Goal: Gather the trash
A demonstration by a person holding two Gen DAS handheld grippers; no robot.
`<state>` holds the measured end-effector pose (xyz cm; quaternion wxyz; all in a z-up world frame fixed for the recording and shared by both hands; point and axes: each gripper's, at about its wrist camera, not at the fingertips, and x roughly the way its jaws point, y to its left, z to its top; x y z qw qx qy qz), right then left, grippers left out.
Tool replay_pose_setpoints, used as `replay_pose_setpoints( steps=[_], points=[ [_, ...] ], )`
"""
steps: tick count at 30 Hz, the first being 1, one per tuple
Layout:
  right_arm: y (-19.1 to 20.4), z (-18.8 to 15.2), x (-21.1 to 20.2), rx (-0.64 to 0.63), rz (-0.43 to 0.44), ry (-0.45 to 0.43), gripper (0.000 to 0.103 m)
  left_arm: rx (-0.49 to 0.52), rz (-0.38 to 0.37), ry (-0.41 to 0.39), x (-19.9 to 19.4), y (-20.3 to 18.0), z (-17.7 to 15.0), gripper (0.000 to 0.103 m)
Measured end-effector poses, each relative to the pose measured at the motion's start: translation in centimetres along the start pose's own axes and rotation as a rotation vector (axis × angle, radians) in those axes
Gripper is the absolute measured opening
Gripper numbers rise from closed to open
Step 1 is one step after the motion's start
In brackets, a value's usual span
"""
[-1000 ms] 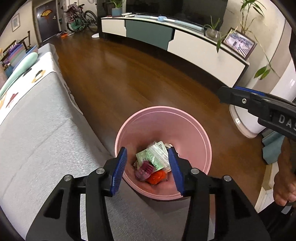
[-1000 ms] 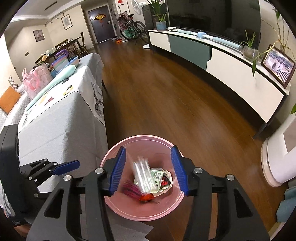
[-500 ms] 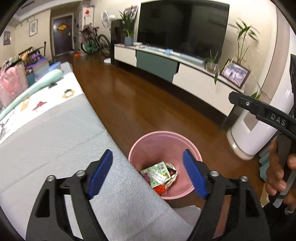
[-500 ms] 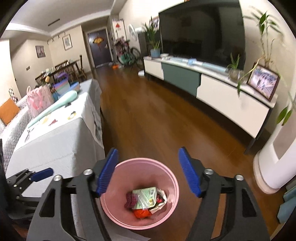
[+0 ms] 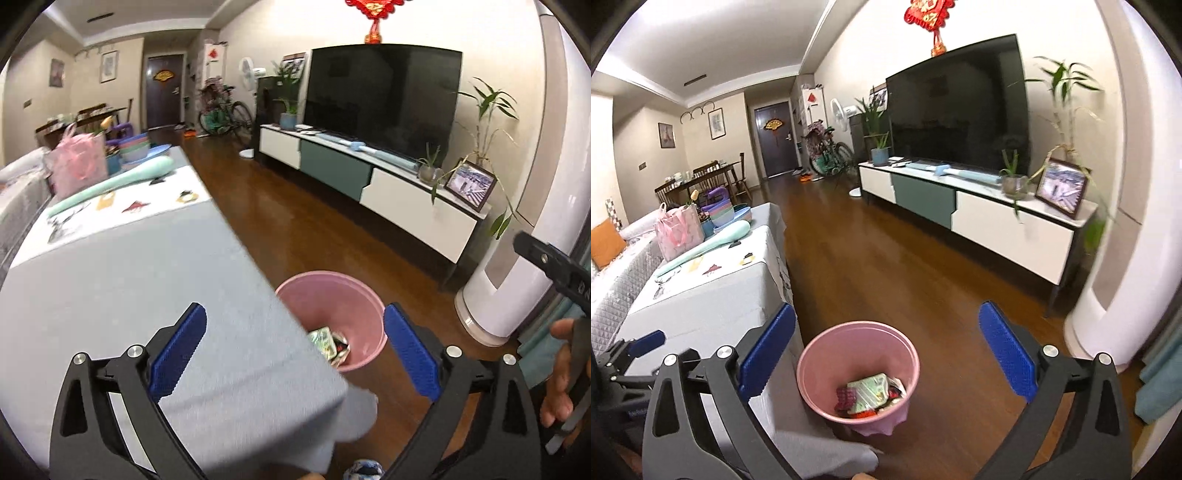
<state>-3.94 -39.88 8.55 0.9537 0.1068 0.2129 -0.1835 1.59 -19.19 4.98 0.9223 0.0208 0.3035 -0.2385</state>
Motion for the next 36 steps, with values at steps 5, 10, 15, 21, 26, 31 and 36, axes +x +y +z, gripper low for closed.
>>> replay_pose_setpoints(
  steps=[5,10,15,21,26,31,36],
  points=[
    [-0.1,-3.7,-3.7,-0.009,-0.045,0.036,0.098,-0.012,0.055,0.004,-2.8,-0.6,-3.2,0.094],
    [0.8,-7.9,-5.9,-0.054,-0.086,0.097,0.098,-0.082,0.095,0.040,-4.4,0.0,-6.3,0.094],
    [1.2,-10.7,-7.4,-0.085,-0.109,0.131,0.098,-0.104,0.099,0.105,-3.8,0.2,-8.4,0.094],
    [1.3,-11.3,-7.2,-0.123,-0.137,0.147,0.098,-0.061,0.115,0.115,-3.3,-0.5,-9.3,0.094],
    [2.4,-11.5,-6.9,-0.156,-0.141,0.148,0.098,-0.047,0.121,0.108,-3.4,-0.8,-9.5,0.094],
    [3.3,-11.5,-6.5,-0.177,-0.132,0.147,0.098,-0.065,0.130,0.109,-3.2,-0.4,-9.3,0.094],
    [4.0,-11.4,-6.0,-0.182,-0.118,0.155,0.098,-0.069,0.141,0.101,-3.3,0.0,-9.3,0.094]
  ],
)
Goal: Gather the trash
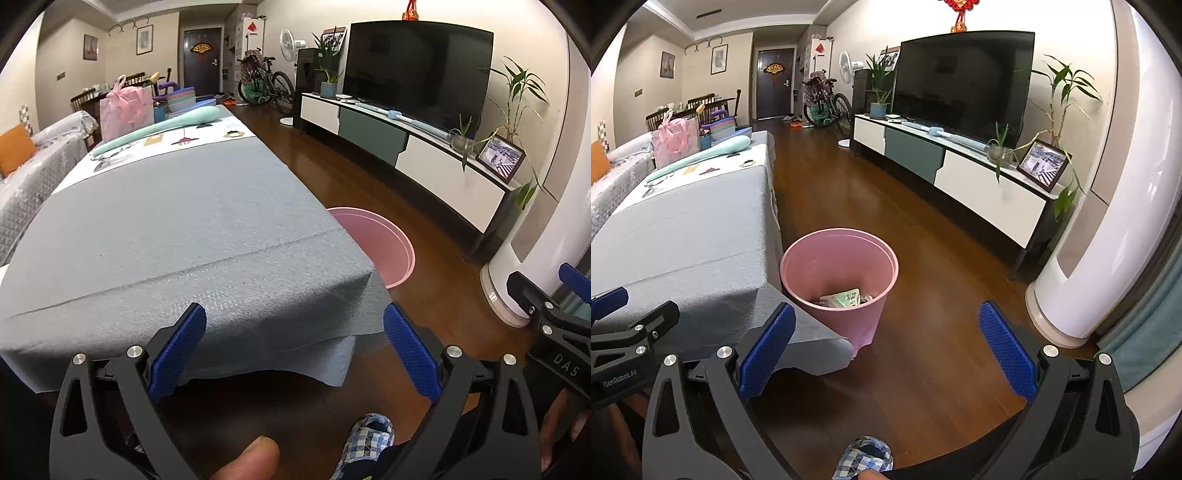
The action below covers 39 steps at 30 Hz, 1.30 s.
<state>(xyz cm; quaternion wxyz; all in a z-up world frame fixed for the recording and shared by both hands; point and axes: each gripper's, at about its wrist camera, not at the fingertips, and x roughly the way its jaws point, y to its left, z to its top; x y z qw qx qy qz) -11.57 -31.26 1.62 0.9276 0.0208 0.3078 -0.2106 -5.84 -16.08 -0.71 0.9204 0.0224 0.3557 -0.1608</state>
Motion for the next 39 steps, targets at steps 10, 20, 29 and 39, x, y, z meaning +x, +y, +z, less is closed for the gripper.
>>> replay_pose_setpoints(
  steps=[10,20,29,39],
  points=[
    [0.53,0.28,0.19,0.000,0.014,0.000,0.098,-0.013,0.008,0.000,0.04,0.32,-0.12,0.094],
    [0.54,0.24,0.21,0.006,0.013,-0.002,0.098,-0.012,0.006,-0.002,0.00,0.23,-0.15,0.094],
    [0.55,0.27,0.19,0.009,0.013,-0.003,0.098,-0.006,0.002,0.003,0.07,0.13,-0.27,0.094],
    [0.56,0.29,0.19,0.011,0.013,-0.003,0.098,-0.009,-0.005,0.009,0.08,0.13,-0.20,0.094]
  ],
)
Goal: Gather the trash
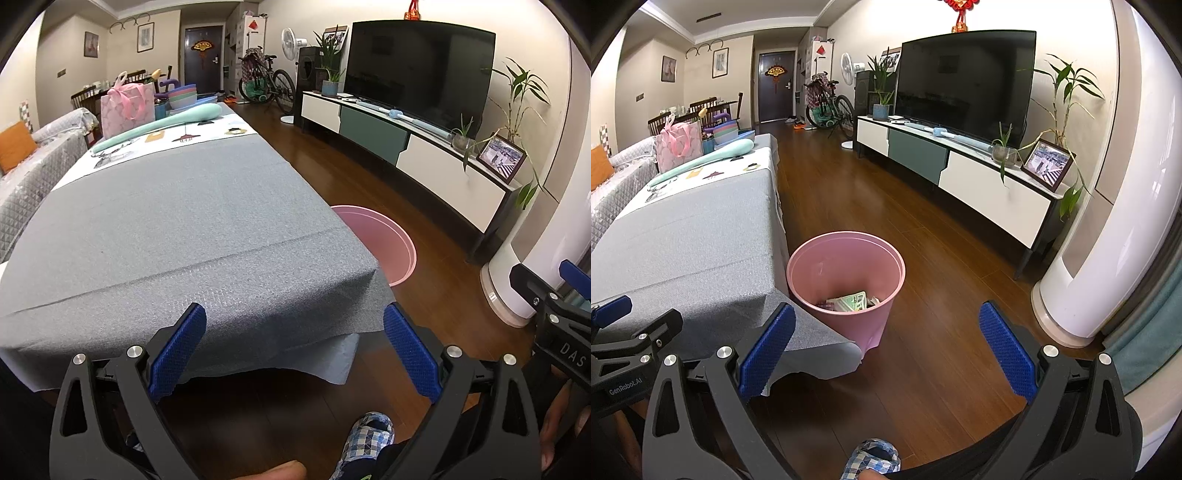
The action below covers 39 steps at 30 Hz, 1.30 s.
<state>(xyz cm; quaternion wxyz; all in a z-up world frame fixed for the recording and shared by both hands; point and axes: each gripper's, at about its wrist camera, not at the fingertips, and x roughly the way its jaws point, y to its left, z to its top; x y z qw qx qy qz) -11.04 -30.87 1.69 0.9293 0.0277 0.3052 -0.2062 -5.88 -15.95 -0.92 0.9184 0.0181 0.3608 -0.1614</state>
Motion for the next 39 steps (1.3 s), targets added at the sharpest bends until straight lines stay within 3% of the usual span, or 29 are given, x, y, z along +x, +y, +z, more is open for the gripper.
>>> replay_pose_setpoints(
  steps=[39],
  points=[
    [0.02,-0.02,-0.05,0.000,0.000,-0.001,0.098,-0.005,-0.024,0.025,0.51,0.08,-0.32,0.094]
  ],
)
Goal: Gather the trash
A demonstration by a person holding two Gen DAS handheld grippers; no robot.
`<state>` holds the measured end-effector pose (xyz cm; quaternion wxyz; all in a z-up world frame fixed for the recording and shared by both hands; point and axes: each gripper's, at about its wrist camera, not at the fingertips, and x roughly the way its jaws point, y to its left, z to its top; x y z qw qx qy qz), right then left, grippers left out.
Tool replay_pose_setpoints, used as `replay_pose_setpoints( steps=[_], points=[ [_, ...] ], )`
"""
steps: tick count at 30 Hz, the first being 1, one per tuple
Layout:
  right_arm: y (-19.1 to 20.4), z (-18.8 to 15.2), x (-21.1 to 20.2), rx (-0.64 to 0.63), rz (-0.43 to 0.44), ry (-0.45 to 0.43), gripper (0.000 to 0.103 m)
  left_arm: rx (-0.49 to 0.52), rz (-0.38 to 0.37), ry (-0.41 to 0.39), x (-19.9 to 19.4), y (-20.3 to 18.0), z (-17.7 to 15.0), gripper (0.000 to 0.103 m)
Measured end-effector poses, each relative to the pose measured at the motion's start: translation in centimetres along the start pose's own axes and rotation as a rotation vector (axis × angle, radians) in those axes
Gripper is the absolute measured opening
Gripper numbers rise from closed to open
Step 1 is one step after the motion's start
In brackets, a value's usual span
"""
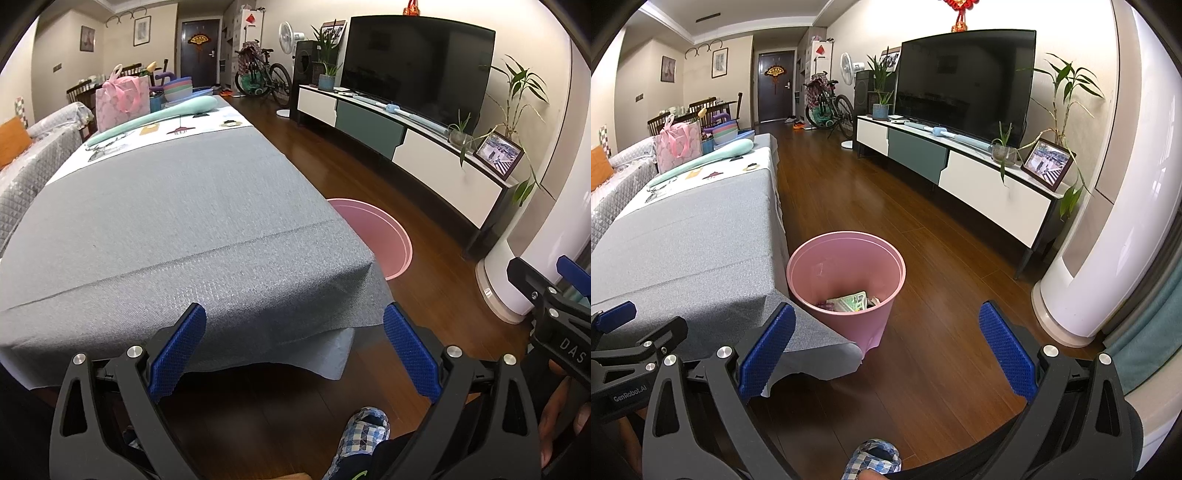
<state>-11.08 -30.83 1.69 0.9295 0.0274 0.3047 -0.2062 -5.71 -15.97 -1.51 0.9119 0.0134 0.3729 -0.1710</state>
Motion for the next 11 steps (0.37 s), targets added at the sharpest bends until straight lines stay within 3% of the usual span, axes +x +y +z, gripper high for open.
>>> replay_pose_setpoints(
  steps=[11],
  points=[
    [0.02,0.04,-0.02,0.001,0.000,-0.001,0.098,-0.004,0.009,0.011,0.22,0.17,0.02,0.094]
  ],
)
